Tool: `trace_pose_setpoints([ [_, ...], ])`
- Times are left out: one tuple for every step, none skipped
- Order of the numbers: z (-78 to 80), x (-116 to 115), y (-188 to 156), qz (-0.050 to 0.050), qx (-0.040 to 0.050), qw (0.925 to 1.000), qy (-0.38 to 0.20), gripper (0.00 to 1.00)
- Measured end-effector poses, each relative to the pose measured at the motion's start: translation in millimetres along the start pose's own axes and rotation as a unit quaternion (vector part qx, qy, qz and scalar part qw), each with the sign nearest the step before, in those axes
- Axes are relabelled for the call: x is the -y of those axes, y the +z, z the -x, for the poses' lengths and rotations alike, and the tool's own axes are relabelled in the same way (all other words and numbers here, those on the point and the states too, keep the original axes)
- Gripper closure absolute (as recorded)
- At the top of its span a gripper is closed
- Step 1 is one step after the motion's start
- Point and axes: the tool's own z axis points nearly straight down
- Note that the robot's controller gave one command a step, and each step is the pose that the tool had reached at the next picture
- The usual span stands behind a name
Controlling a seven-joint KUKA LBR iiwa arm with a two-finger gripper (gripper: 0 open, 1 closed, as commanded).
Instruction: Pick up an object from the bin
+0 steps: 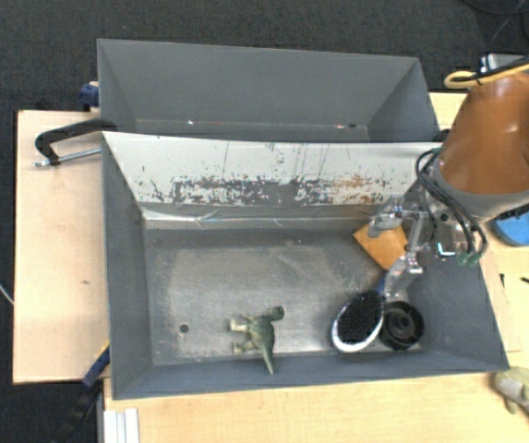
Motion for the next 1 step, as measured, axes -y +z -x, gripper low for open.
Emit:
trace_pose_setpoints([
  [-23.0,8.2,101.3,-0.002,0.0016,0.9956,-0.094,0.00],
])
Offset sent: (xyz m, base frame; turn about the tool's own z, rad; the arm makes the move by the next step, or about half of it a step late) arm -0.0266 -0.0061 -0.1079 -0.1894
